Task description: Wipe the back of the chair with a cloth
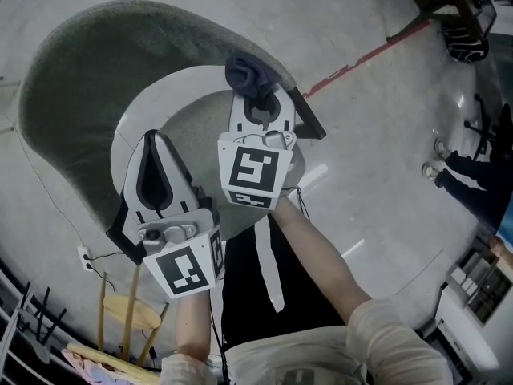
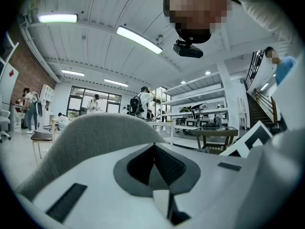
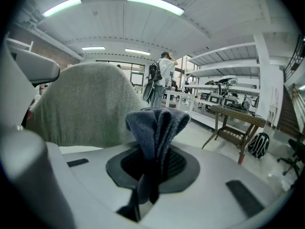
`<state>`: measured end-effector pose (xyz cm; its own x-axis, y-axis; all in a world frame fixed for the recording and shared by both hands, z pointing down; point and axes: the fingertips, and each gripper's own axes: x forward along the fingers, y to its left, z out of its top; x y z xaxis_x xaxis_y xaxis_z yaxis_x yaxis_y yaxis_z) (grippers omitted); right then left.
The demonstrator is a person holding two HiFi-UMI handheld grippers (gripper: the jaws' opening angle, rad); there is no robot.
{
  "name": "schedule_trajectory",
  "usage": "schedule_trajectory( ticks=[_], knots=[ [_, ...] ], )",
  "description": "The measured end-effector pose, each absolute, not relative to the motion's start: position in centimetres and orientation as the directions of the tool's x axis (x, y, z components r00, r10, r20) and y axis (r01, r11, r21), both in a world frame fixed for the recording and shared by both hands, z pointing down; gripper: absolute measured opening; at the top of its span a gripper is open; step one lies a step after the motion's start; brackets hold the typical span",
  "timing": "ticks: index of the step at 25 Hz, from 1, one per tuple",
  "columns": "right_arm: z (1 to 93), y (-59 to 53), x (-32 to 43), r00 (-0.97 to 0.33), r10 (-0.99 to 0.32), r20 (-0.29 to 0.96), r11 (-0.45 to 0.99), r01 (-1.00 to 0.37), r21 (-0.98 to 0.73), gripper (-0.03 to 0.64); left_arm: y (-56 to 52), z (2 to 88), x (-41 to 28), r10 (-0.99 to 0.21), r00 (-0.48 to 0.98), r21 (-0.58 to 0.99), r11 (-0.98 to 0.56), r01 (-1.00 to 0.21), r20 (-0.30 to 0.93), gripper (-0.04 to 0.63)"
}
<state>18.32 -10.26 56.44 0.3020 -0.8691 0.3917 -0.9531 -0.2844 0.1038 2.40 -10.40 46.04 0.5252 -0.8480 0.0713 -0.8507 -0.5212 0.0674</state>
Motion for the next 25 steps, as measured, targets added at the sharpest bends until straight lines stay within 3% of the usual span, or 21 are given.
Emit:
schedule_trajectory(
  ticks=[7, 14, 20, 25],
  knots=[
    [46.5, -14.6, 15.0, 0.179, -0.944, 0.277, -0.160, -0.983, 0.090, 0.058, -12.2, 38.7, -0.5, -0.899, 0.439, 0.003, -0.439, -0.899, -0.003, 0.015],
    [30.7, -17.4, 9.8, 0.015, -0.993, 0.119, -0.008, -0.998, 0.056, 0.058, -13.4, 25.1, -5.1, -0.942, 0.303, -0.034, -0.302, -0.953, -0.141, 0.015],
    [18.4, -13.2, 4.8, -0.134, -0.990, 0.045, 0.135, -0.990, 0.036, 0.058, -9.9, 17.0, -9.1, -0.963, 0.257, -0.049, -0.253, -0.966, -0.085, 0.015],
    [13.5, -7.5, 2.8, -0.308, -0.951, 0.013, 0.308, -0.949, 0.071, 0.058, -5.7, 14.0, -10.6, -0.978, 0.194, -0.007, -0.194, -0.981, -0.080, 0.015]
  ],
)
